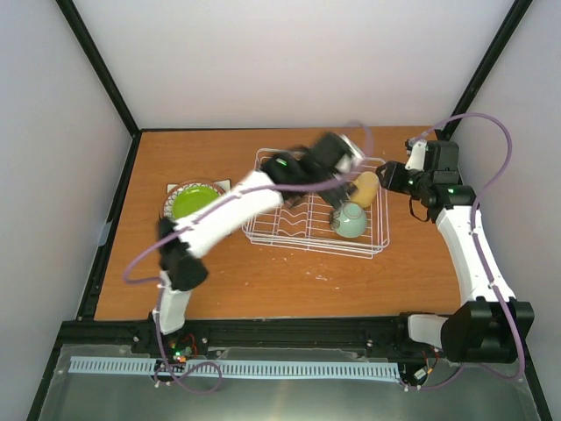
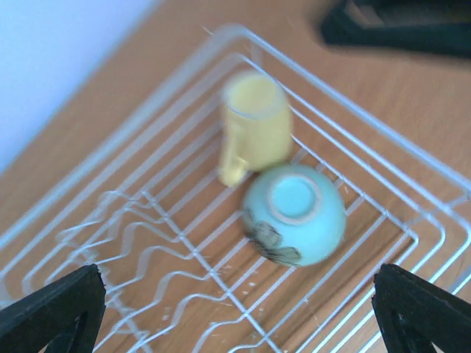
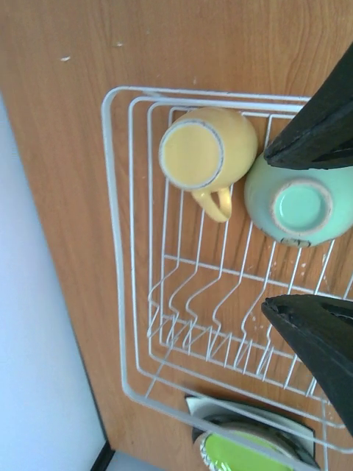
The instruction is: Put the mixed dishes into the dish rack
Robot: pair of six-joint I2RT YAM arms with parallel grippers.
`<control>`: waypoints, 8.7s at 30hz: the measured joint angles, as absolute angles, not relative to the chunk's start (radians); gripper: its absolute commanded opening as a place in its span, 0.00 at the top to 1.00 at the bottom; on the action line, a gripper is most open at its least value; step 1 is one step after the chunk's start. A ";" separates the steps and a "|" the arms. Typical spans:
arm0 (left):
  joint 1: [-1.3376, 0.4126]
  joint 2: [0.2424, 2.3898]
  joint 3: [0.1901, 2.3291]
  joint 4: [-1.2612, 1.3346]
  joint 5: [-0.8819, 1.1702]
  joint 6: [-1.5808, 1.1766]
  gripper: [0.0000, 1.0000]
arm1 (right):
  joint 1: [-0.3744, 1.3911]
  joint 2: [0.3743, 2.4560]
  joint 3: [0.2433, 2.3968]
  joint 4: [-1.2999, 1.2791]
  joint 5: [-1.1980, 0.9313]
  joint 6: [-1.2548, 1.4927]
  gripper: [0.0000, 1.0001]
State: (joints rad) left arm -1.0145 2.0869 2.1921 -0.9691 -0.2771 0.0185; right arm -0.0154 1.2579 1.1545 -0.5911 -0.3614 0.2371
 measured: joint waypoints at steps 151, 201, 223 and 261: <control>0.088 1.295 1.259 -0.508 0.880 -0.227 0.99 | 0.527 1.824 1.668 -0.295 -1.039 0.237 0.34; 0.047 1.237 1.231 -0.444 0.515 -0.215 0.00 | 0.508 1.704 1.638 -0.422 -0.252 -0.352 0.97; 0.051 1.309 1.169 -0.440 0.436 -0.184 0.00 | 0.414 1.853 1.588 -0.346 -0.118 -0.772 0.97; 0.083 1.348 1.132 -0.418 0.421 -0.161 0.00 | 0.372 2.069 1.681 -0.422 -0.243 -0.805 0.97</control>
